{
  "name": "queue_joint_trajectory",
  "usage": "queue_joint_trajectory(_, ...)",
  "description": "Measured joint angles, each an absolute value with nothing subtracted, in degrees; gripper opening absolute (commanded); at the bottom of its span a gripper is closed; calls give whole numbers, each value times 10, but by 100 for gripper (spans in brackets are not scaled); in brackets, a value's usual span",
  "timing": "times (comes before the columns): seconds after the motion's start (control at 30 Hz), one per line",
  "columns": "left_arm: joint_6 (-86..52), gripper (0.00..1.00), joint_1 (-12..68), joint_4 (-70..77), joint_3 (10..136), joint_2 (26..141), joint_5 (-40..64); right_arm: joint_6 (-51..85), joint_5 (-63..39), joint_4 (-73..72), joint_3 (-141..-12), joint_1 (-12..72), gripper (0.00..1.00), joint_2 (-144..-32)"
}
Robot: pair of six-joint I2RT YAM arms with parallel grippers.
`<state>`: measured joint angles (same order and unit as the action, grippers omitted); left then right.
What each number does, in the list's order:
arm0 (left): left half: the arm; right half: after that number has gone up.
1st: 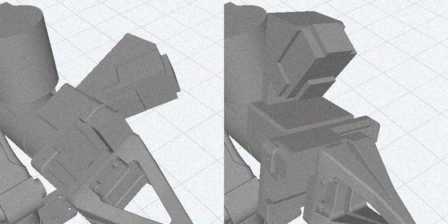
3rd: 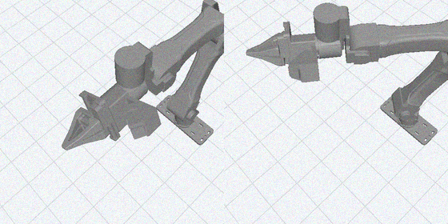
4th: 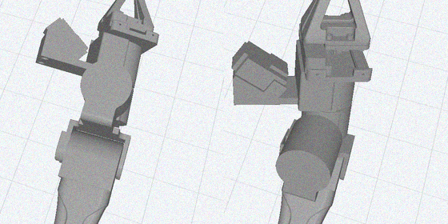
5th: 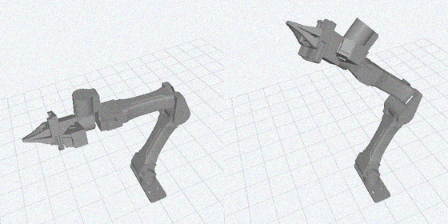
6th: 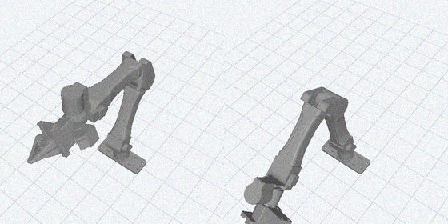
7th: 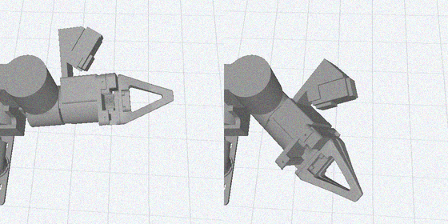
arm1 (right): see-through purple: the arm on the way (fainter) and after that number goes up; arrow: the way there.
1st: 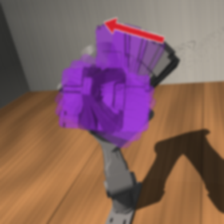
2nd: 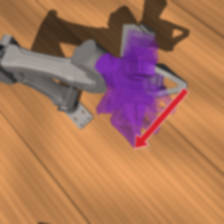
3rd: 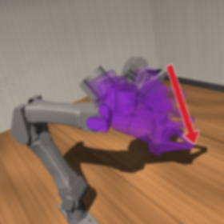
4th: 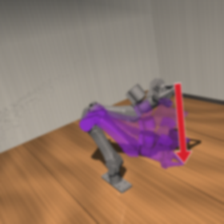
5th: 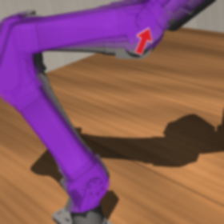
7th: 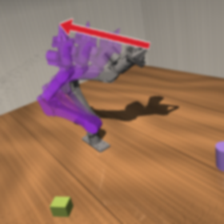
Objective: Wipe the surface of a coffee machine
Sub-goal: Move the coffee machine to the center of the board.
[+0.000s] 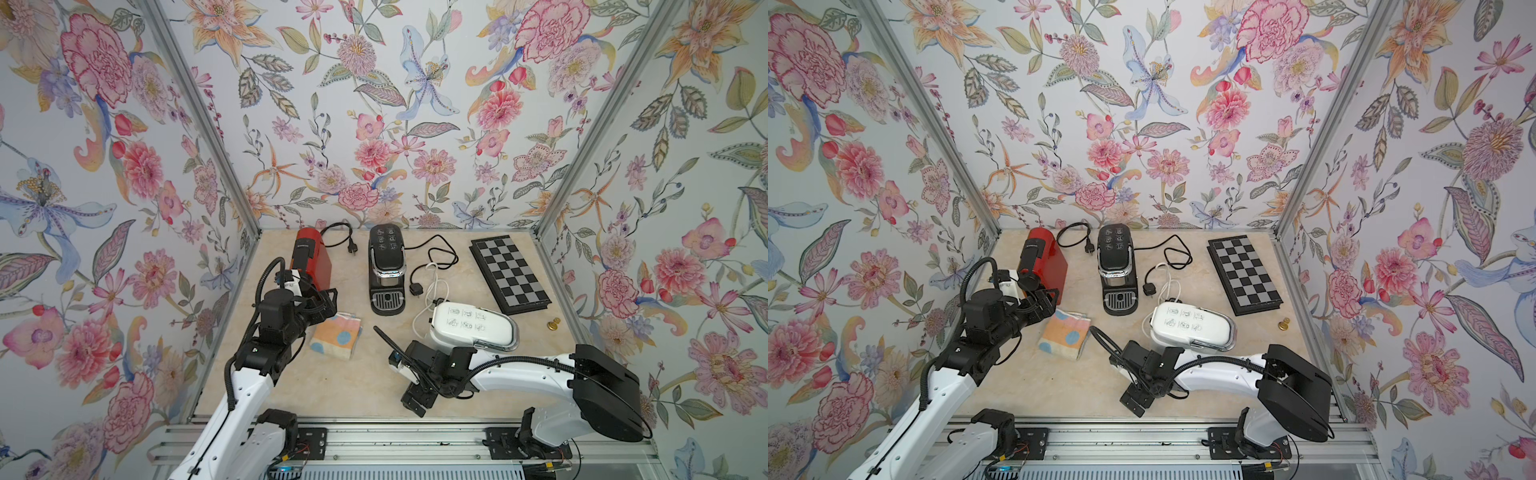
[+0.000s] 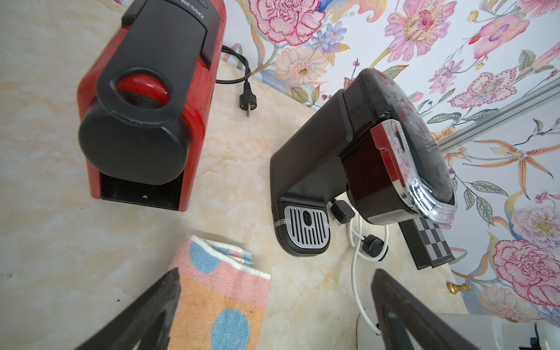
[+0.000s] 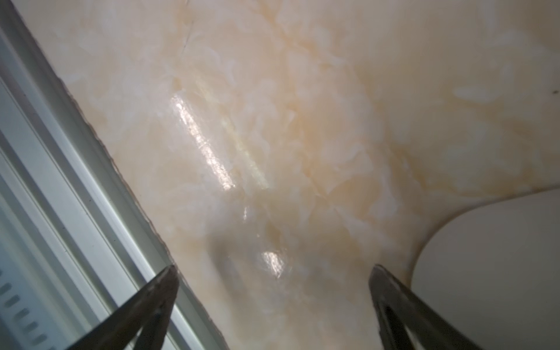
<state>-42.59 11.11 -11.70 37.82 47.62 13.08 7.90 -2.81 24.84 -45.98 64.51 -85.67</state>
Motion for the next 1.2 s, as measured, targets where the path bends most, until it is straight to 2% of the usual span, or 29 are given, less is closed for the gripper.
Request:
queue_joint_trajectory(0.33, -426, 99, 104, -125, 378, 458, 133, 58, -46, 234, -506, 491, 100, -932)
queue_joint_trajectory(0.63, -426, 99, 101, -129, 378, 450, 133, 32, -92, 228, -566, 401, 100, -985)
queue_joint_trajectory(0.9, -426, 99, 100, -128, 378, 450, 135, 6, -115, 229, -578, 396, 100, -985)
queue_joint_trajectory(1.2, -426, 99, 100, -114, 378, 466, 148, 39, -109, 232, -505, 430, 100, -837)
